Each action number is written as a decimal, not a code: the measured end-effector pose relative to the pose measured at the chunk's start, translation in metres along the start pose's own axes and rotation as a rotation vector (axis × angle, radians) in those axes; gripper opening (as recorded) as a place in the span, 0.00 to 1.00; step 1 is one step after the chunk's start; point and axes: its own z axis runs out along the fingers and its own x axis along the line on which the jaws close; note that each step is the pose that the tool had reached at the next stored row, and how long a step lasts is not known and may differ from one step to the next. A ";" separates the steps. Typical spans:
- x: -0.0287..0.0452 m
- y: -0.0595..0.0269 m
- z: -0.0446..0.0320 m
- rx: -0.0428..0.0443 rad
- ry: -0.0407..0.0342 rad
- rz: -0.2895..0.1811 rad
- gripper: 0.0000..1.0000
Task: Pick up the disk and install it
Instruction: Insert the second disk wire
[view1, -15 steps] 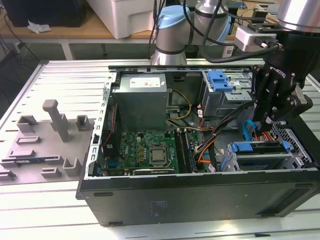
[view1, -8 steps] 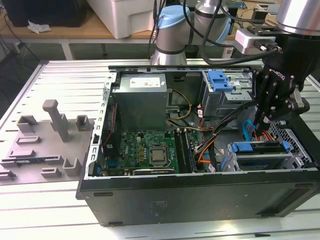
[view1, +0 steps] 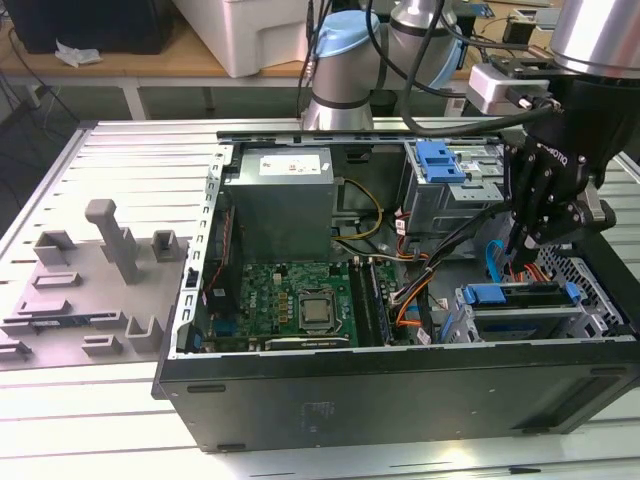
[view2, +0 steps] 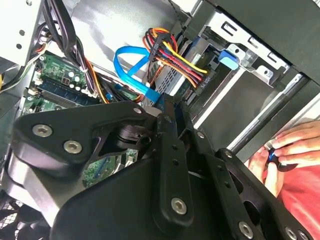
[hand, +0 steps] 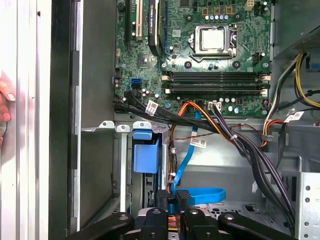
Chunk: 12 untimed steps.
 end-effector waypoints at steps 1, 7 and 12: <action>0.0000 0.0000 0.0003 0.0000 0.0001 0.000 0.21; -0.0003 0.0000 0.0028 0.0000 0.0008 0.000 0.21; -0.0004 0.0000 0.0035 0.0000 0.0010 0.000 0.16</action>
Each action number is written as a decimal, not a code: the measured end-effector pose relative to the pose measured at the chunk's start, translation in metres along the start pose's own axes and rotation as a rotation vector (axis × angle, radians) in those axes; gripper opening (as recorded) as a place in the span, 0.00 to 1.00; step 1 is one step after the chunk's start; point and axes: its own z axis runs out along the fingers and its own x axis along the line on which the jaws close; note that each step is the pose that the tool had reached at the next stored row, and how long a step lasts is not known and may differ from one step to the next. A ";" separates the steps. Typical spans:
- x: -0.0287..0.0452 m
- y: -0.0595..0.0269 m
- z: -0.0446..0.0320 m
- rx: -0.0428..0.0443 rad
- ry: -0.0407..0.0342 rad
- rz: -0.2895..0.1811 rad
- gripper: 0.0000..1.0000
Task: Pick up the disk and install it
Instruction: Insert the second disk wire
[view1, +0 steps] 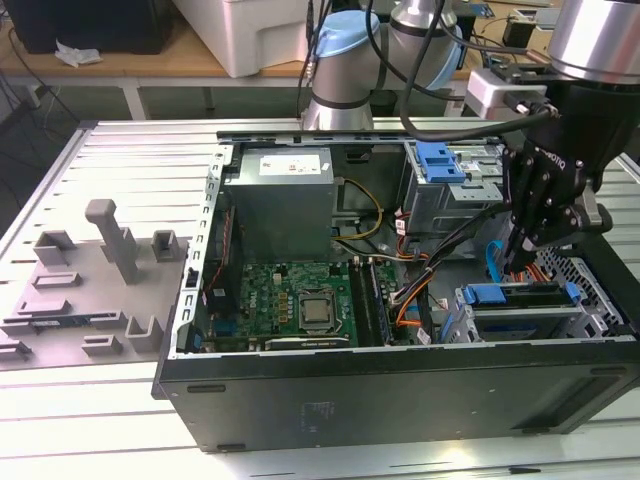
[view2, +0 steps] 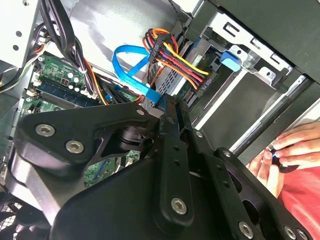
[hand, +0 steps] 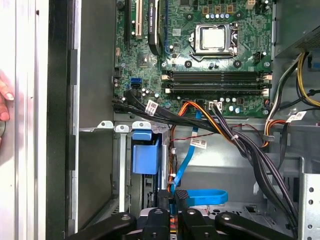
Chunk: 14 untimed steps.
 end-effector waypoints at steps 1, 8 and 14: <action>0.0000 0.0000 0.0002 0.0000 0.0000 0.000 0.16; 0.0008 -0.0001 0.0007 0.0001 -0.0023 0.000 0.16; 0.0074 -0.0018 0.0016 0.0005 -0.0331 0.000 0.16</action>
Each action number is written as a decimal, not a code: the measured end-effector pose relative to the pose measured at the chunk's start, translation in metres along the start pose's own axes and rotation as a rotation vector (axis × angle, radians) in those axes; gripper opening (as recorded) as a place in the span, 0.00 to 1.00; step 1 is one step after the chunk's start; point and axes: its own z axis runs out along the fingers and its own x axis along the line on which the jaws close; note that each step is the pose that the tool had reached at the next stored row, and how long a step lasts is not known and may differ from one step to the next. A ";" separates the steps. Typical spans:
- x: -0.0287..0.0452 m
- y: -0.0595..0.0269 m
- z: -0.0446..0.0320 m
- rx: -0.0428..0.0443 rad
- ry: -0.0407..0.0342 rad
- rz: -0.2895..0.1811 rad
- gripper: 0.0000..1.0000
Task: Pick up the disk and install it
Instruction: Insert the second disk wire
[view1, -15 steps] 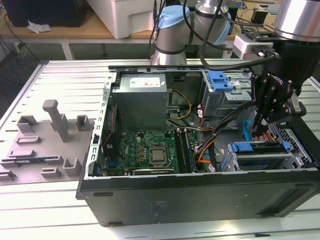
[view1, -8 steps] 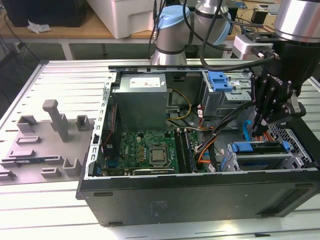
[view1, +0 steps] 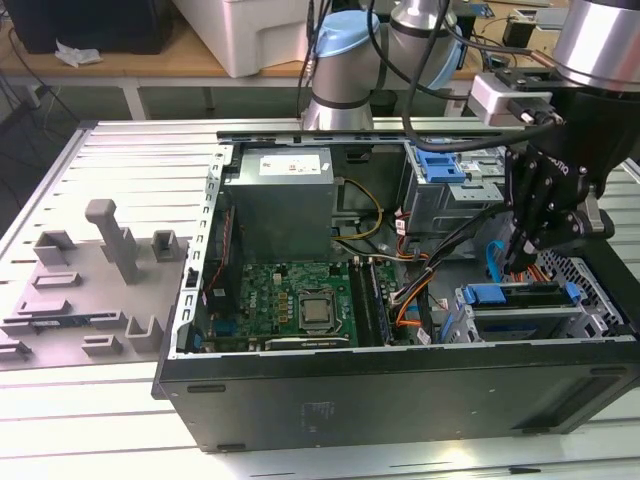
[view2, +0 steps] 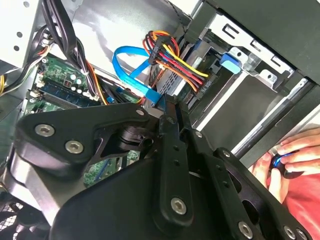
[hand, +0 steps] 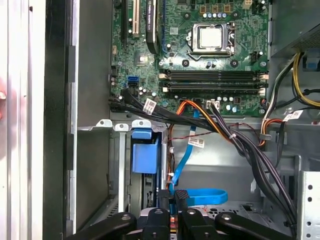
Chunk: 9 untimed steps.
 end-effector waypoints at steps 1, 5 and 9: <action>0.0018 -0.0017 0.0002 0.0000 -0.0002 0.000 0.16; 0.0043 -0.0048 0.0004 0.0000 -0.0019 0.000 0.16; 0.0110 -0.0050 0.0011 0.0004 -0.0267 0.000 0.16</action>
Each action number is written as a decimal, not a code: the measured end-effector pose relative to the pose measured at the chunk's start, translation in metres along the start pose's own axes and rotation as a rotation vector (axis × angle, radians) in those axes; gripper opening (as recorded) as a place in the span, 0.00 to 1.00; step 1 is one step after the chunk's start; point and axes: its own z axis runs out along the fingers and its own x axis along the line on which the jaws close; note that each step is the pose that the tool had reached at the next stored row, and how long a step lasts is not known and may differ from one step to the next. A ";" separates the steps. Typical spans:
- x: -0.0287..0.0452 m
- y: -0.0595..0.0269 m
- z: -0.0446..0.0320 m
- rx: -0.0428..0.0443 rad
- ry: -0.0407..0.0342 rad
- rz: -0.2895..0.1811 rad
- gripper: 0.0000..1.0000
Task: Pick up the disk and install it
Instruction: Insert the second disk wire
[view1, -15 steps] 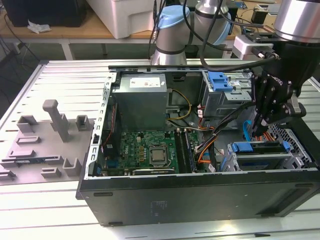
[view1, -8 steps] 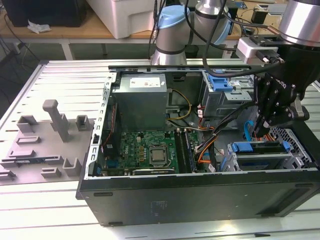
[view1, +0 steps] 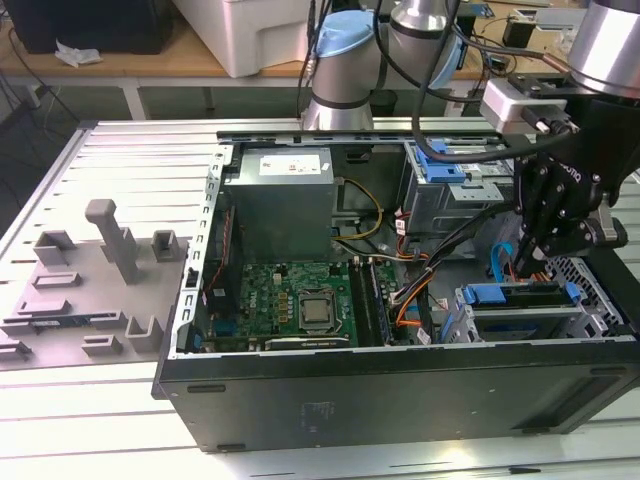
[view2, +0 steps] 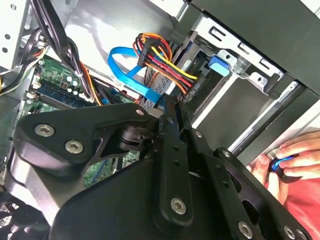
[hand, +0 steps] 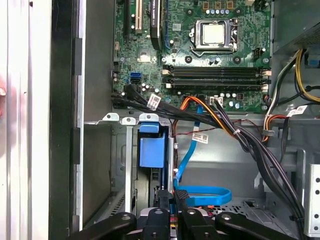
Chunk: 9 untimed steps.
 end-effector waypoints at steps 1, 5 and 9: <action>0.0023 0.0000 0.0003 0.0002 -0.0131 0.000 0.16; 0.0036 0.0001 0.0003 0.0003 -0.0192 0.000 0.16; 0.0037 0.0001 0.0003 0.0002 -0.0191 0.000 0.16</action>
